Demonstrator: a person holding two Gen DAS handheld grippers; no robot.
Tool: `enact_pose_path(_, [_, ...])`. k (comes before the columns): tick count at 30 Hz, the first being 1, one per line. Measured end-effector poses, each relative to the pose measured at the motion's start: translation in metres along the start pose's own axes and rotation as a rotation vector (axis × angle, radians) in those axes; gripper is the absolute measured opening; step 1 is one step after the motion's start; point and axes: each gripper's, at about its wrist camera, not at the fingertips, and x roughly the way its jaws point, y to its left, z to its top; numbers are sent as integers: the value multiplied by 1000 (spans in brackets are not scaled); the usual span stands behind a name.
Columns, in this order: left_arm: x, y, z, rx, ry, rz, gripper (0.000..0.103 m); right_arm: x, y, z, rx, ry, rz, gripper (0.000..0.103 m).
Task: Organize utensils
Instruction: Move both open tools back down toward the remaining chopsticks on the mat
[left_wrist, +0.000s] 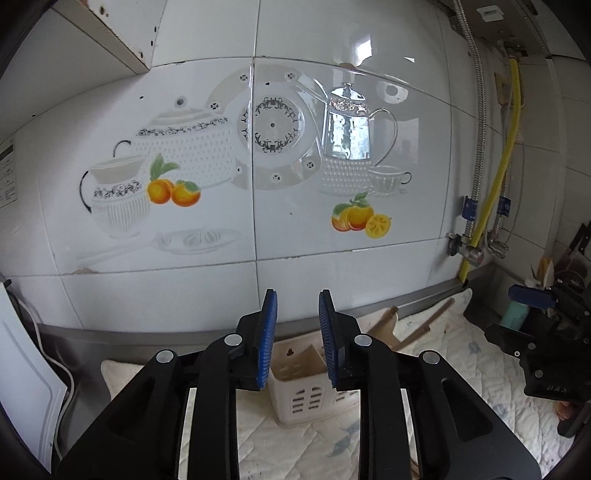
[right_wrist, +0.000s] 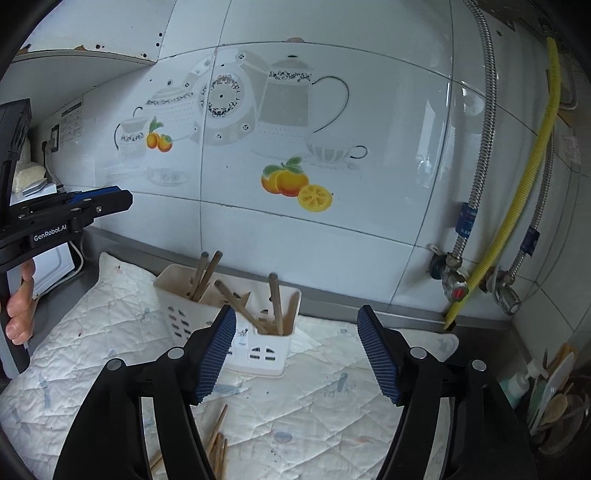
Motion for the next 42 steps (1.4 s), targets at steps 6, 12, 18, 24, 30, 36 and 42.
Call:
enact_pose_path(6, [-37, -3, -27, 4, -4, 14, 50, -25, 10, -29, 37, 18, 39, 66])
enact_pose_path(12, [-67, 4, -74, -63, 55, -1, 56, -42, 23, -77, 80, 80, 87, 66])
enact_pose_path(18, [-91, 5, -128, -87, 116, 7, 56, -54, 34, -136, 116, 156, 116, 66])
enact_pose_path(24, [-104, -4, -179, -64, 189, 5, 56, -67, 42, -196, 151, 225, 132, 53])
enact_pose_path(30, [-114, -14, -213, -70, 242, -26, 56, -73, 45, -240, 178, 294, 144, 27])
enact_pose_path(36, [-119, -25, -237, -58, 282, -38, 56, -80, 49, -256, 181, 303, 139, 17])
enact_pose_path(42, [-121, -29, -252, -72, 311, -41, 56, -79, 66, -247, 154, 275, 173, 17])
